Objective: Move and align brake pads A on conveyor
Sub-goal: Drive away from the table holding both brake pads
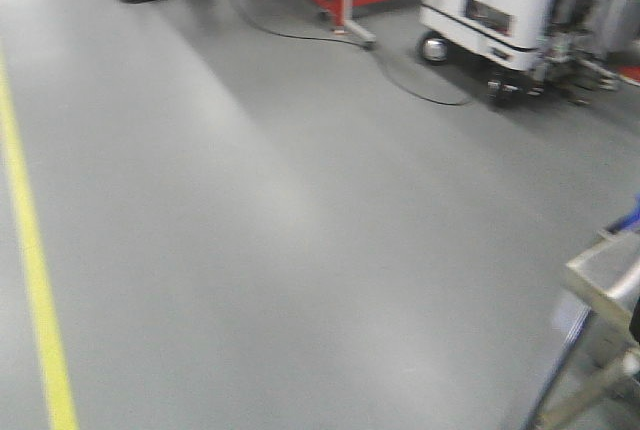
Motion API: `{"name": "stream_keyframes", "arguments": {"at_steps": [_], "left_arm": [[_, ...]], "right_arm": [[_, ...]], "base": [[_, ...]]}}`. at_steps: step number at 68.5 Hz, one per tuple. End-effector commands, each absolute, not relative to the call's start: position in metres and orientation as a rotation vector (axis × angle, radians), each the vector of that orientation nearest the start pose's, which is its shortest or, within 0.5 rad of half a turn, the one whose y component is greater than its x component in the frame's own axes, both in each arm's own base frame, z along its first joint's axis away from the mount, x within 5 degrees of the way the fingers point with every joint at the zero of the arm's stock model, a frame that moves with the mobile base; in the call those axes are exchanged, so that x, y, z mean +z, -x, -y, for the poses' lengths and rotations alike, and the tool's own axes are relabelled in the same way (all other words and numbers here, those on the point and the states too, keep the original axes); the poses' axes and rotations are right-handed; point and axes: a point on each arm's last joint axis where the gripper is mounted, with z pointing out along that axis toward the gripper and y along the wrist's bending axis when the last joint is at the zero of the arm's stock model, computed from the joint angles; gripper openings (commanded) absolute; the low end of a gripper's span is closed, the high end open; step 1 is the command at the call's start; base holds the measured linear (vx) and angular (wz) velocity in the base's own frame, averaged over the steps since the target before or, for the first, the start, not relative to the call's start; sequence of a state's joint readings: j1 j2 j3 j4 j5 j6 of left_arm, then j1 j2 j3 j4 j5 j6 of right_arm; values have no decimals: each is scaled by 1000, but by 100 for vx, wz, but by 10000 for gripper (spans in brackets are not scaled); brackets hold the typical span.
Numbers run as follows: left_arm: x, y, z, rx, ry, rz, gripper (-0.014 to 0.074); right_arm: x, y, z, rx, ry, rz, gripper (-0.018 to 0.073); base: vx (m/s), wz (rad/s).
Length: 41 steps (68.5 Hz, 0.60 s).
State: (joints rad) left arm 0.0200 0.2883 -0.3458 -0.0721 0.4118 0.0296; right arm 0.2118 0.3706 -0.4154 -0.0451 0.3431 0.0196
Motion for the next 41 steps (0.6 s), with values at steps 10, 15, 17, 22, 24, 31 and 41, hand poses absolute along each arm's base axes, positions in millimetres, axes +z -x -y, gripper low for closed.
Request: {"name": "stream_keyframes", "arguments": {"at_steps": [10, 15, 17, 22, 24, 31, 41], "left_arm": [[292, -75, 1, -46, 40, -1713, -6], [292, -75, 1, -46, 40, -1713, -6], [292, -75, 1, -46, 40, -1713, -6], [292, -75, 1, -46, 40, -1713, -6], [292, -75, 1, -46, 40, -1713, -6], [292, -75, 1, -46, 40, -1713, -6], [292, -75, 1, -46, 40, -1713, -6]], "right_arm": [[316, -85, -17, 119, 196, -1648, -7], [316, -85, -17, 119, 196, -1648, -7], [316, -85, -17, 119, 196, -1648, -7], [316, -85, -17, 119, 196, -1648, -7], [316, -85, -17, 119, 196, -1648, -7], [316, -85, -17, 119, 196, -1648, -7], [316, -85, -17, 119, 196, -1648, -7]], "base": [[-7, 88], [-2, 92], [0, 91], [2, 87], [3, 82], [5, 72], [9, 49]]}}
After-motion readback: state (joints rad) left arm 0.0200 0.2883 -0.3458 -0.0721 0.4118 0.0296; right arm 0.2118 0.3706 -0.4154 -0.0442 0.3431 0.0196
